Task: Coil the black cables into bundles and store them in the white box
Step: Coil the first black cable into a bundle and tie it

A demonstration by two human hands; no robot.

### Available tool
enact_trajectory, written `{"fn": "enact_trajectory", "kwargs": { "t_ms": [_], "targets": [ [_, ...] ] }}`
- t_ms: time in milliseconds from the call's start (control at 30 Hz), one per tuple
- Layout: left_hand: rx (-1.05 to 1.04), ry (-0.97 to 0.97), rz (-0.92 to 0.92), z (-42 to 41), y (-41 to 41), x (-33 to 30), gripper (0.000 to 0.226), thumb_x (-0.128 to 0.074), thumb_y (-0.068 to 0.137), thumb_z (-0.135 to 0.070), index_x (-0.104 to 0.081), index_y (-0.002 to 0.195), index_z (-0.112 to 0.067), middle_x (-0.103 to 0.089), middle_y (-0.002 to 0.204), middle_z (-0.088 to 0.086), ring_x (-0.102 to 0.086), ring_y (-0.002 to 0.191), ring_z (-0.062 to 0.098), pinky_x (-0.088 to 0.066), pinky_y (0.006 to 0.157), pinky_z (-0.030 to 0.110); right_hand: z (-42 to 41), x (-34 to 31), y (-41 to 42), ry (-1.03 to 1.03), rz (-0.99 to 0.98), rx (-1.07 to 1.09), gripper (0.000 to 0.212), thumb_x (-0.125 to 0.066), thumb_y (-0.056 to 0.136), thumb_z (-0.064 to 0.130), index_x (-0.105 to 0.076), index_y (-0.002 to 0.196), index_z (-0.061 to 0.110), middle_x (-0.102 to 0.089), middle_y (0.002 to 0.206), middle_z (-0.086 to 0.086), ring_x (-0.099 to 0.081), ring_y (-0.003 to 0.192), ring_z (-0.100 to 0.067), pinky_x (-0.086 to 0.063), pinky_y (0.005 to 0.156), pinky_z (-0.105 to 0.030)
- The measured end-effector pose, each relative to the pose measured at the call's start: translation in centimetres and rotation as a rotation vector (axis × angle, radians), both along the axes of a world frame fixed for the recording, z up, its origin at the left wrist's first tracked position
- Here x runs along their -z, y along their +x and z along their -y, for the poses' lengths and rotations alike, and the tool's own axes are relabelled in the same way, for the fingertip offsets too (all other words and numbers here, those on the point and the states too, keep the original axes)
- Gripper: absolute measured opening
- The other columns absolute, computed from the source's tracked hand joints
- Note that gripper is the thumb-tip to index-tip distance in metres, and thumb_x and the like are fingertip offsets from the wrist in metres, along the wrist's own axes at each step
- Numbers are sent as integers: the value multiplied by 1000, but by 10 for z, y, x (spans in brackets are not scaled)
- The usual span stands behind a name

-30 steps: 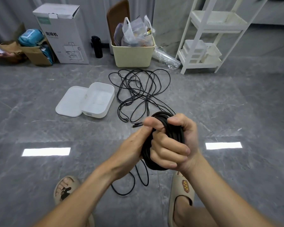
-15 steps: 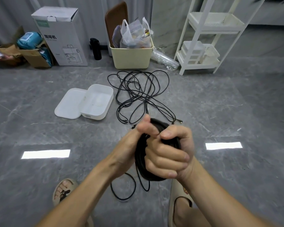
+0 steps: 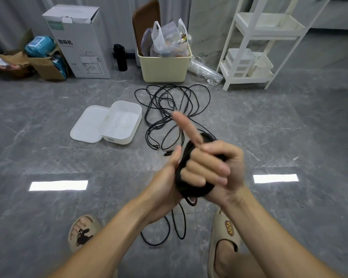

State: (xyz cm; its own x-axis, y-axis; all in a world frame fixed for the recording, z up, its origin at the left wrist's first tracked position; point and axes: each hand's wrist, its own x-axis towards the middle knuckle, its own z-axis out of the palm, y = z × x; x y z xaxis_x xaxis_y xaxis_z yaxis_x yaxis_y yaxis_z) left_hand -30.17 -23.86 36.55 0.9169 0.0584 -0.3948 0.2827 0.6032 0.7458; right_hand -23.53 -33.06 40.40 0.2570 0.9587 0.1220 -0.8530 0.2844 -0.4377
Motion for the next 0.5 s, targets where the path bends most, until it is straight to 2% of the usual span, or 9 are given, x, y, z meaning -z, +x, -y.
{"fn": "enact_trajectory", "kwargs": {
  "t_ms": [67, 167, 233, 300, 367, 433, 500],
  "targets": [
    [127, -16, -4, 2, -7, 7, 51, -25, 105, -48, -61, 124, -18, -75, 102, 9, -70, 77, 21, -51, 61, 27, -1, 0, 7, -76, -21, 167, 57, -39, 89, 6, -44, 146, 8, -54, 52, 2, -48, 45, -10, -51, 62, -27],
    [244, -58, -47, -4, -12, 18, 58, -26, 102, -56, -71, 114, -22, -71, 94, 12, -68, 75, 25, -51, 68, 30, -2, 5, 14, -290, 82, 402, 57, -52, 83, 11, -56, 140, 15, -64, 67, -1, -60, 57, -15, -53, 64, -26],
    [327, -40, -120, -7, -13, 18, 70, -19, 101, -61, -69, 114, -15, -70, 90, 13, -68, 73, 25, -52, 69, 29, -3, 6, 14, -430, 250, 481, 48, -54, 85, 12, -63, 130, 25, -73, 82, -5, -69, 66, -22, -56, 73, -29],
    [396, -9, -178, -12, -13, 19, 76, -12, 102, -60, -64, 121, -8, -70, 87, 12, -67, 68, 23, -54, 67, 29, -4, 7, 16, -605, 452, 545, 37, -53, 87, 15, -76, 107, 37, -75, 105, -8, -74, 79, -27, -55, 88, -36],
    [415, 37, -200, -21, -14, 18, 78, -11, 103, -57, -66, 121, -4, -70, 82, 10, -61, 58, 20, -54, 63, 30, -3, 8, 17, -733, 585, 590, 34, -55, 86, 18, -79, 90, 42, -70, 123, -9, -75, 86, -29, -52, 96, -40],
    [409, 69, -206, -29, -13, 14, 77, -14, 104, -54, -71, 116, -2, -66, 74, 8, -48, 47, 16, -49, 56, 29, -2, 12, 19, -822, 675, 595, 39, -52, 91, 12, -77, 91, 42, -72, 118, -9, -75, 85, -28, -53, 98, -39],
    [404, 115, -216, -37, -12, 10, 77, -17, 103, -54, -75, 109, -4, -58, 63, 4, -32, 41, 12, -37, 45, 24, -1, 16, 19, -898, 717, 543, 43, -47, 93, 7, -68, 114, 38, -77, 100, -6, -75, 83, -26, -57, 87, -28]
  ]
}}
